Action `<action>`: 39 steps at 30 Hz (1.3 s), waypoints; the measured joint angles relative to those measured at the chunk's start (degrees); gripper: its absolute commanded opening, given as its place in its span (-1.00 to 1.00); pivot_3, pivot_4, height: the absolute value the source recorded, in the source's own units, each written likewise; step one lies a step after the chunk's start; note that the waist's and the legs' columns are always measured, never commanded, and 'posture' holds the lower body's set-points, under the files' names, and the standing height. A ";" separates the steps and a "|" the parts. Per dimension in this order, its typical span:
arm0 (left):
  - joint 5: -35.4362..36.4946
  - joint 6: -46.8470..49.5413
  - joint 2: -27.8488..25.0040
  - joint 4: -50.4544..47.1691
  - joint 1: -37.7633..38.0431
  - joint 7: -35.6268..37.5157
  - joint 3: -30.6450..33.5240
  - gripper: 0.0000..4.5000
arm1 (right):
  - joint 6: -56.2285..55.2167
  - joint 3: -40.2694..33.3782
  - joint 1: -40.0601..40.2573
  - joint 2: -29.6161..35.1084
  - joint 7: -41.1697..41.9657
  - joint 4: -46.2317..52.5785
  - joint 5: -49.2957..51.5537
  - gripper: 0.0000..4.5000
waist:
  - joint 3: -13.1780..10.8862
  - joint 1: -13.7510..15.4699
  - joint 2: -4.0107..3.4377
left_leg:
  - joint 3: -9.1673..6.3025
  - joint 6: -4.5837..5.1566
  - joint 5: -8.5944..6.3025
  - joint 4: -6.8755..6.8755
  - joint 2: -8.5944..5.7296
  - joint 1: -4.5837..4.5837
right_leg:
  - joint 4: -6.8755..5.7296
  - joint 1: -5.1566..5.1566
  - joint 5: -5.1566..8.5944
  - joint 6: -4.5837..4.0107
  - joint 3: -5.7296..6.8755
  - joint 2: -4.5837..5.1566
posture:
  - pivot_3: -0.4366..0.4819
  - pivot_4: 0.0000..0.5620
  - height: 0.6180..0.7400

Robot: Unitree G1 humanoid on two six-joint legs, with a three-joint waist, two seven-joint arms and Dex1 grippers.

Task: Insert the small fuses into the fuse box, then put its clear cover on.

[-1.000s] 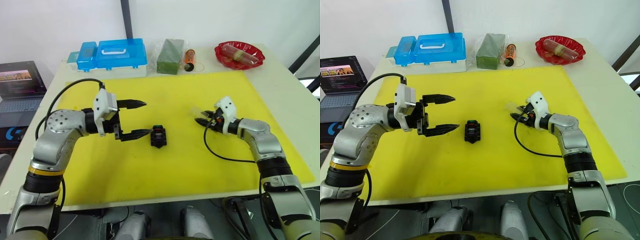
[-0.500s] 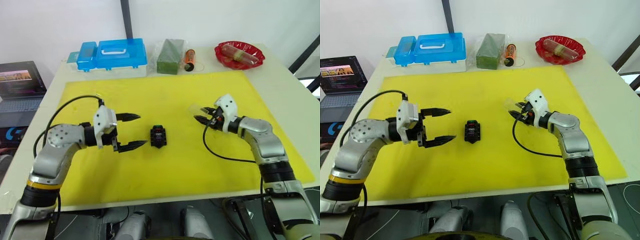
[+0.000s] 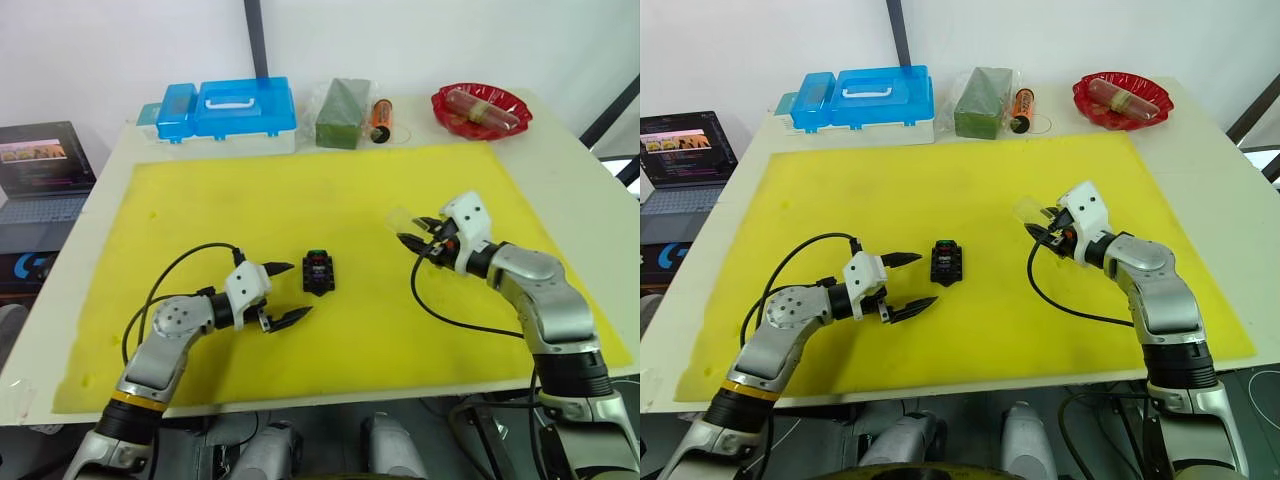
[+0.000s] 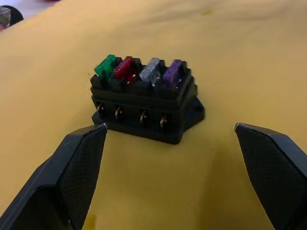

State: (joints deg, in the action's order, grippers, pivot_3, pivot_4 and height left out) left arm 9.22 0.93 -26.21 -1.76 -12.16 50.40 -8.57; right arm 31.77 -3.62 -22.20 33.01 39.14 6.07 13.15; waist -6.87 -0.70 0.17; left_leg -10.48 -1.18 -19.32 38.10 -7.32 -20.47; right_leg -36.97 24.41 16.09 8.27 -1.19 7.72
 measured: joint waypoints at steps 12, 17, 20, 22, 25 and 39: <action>-6.16 -0.40 1.37 8.43 -6.83 -8.39 -0.87 1.00 | 3.32 -1.18 -0.73 0.27 -2.20 2.93 0.69 -0.20 | 0.01 0.07 0.01 | 0.00 0.00 0.00 0.04 0.00 0.03 | -0.04 -0.03 0.00 0.00 0.00 0.00 | -0.05 -0.47 1.00; -6.07 0.06 2.39 10.43 -7.98 -12.52 0.90 1.00 | 3.65 -1.25 -0.64 0.27 -2.85 3.33 0.70 -0.20 | 0.01 -0.04 0.01 | 0.01 0.00 0.00 0.04 0.00 0.03 | -0.05 -0.01 0.00 0.00 0.00 -0.01 | -0.05 -0.47 1.00; -4.22 2.01 2.71 8.94 -7.02 -11.95 1.37 1.00 | 3.94 -1.26 -0.59 0.27 -2.96 3.50 0.72 -0.20 | 0.01 -0.08 0.01 | 0.01 0.00 0.00 0.04 0.00 0.02 | -0.05 0.00 0.00 0.00 0.00 0.00 | -0.05 -0.47 1.00; -1.54 4.68 1.87 5.96 -4.78 -9.46 1.56 1.00 | 3.98 -1.29 -0.34 0.27 -3.01 3.91 0.78 -0.20 | 0.01 -0.10 0.00 | 0.00 0.00 0.00 0.02 0.01 0.02 | -0.06 0.01 0.00 0.00 -0.01 0.00 | -0.05 -0.47 1.00; 2.21 8.79 -0.66 0.55 -1.05 -5.11 1.53 1.00 | 3.96 -1.52 0.48 0.28 -3.00 3.94 0.94 -0.20 | 0.01 -0.06 0.00 | 0.00 0.00 0.00 0.00 0.01 0.02 | -0.05 0.01 0.00 0.00 -0.02 0.00 | -0.05 -0.47 1.00; -2.44 13.74 9.07 -3.03 -1.03 -14.25 -3.61 1.00 | 2.69 -1.53 1.20 0.43 -2.98 3.61 1.15 -0.20 | 0.01 0.41 0.01 | 0.01 0.00 0.00 0.05 -0.03 0.02 | -0.03 -0.05 0.00 0.00 -0.02 0.02 | -0.05 -0.47 1.00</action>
State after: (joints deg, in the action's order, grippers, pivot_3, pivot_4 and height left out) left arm 6.78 14.67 -17.14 -4.79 -13.20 36.15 -12.17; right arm 34.46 -5.14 -21.01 33.44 36.17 9.69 14.29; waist -6.87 -0.29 0.17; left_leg -10.47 -1.18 -19.32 38.15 -7.36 -20.46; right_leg -36.99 24.36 16.08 8.28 -1.21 7.74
